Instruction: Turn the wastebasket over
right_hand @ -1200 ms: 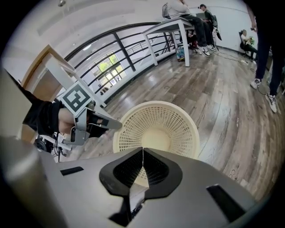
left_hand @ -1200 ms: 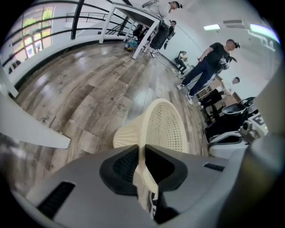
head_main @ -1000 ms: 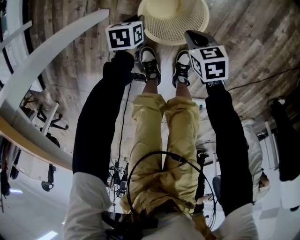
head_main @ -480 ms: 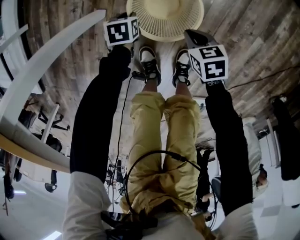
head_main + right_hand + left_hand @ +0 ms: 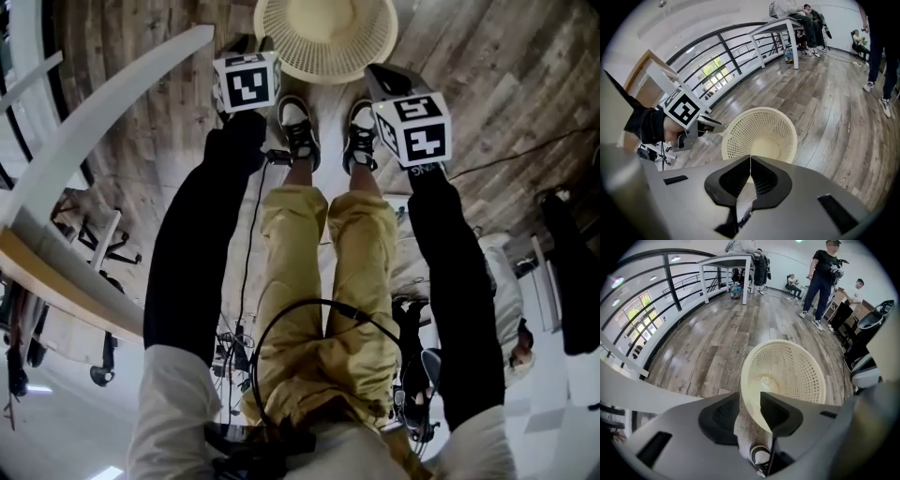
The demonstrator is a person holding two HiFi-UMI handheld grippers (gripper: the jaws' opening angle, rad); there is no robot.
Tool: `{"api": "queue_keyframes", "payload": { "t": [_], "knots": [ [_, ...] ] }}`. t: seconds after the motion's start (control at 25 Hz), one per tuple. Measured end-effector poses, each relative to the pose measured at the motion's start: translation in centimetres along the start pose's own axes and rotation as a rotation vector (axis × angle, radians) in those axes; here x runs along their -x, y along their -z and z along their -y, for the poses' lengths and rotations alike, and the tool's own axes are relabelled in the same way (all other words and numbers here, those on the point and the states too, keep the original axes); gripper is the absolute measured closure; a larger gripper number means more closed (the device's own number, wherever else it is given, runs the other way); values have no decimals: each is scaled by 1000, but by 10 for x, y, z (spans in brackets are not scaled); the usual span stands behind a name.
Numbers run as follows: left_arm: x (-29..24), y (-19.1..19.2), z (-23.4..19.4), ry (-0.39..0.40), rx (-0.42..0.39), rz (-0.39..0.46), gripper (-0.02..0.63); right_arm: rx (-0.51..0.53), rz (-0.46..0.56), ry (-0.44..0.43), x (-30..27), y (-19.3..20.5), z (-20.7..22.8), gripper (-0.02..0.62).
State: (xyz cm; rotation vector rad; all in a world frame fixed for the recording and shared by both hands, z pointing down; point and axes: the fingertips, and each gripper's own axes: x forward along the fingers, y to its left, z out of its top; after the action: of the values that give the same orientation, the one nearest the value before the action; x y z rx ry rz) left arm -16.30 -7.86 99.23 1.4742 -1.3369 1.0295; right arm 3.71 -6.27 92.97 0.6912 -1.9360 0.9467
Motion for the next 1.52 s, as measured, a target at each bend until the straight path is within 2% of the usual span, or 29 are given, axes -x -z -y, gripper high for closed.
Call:
{"api": "queue_keyframes", "payload": {
  "t": [0.04,0.16,0.2,0.48,0.76,0.92,1.08,1.36,1.52],
  "knots": [
    [11,-3,0,-8,-7,9,477,5,2,-1,6,-2,-3,575],
    [48,-16,8,-7,-21,58,587,12,4,-2,32,-6,-12,575],
    [62,-21,13,4,-22,76,604,12,6,-1,42,-8,-16,575],
    [177,-61,56,96,-58,196,604,30,85,5,136,-38,-63,575],
    [323,-95,90,150,-58,309,604,20,228,35,262,-94,-107,575],
    [400,-106,105,162,-69,376,604,15,316,54,324,-130,-133,575],
    [457,-114,125,171,-17,413,604,17,381,71,382,-155,-151,575],
    [554,-136,175,172,-72,549,604,54,516,98,490,-182,-184,575],
    [614,-156,182,133,-43,657,604,91,611,106,544,-197,-208,575]
  ]
}}
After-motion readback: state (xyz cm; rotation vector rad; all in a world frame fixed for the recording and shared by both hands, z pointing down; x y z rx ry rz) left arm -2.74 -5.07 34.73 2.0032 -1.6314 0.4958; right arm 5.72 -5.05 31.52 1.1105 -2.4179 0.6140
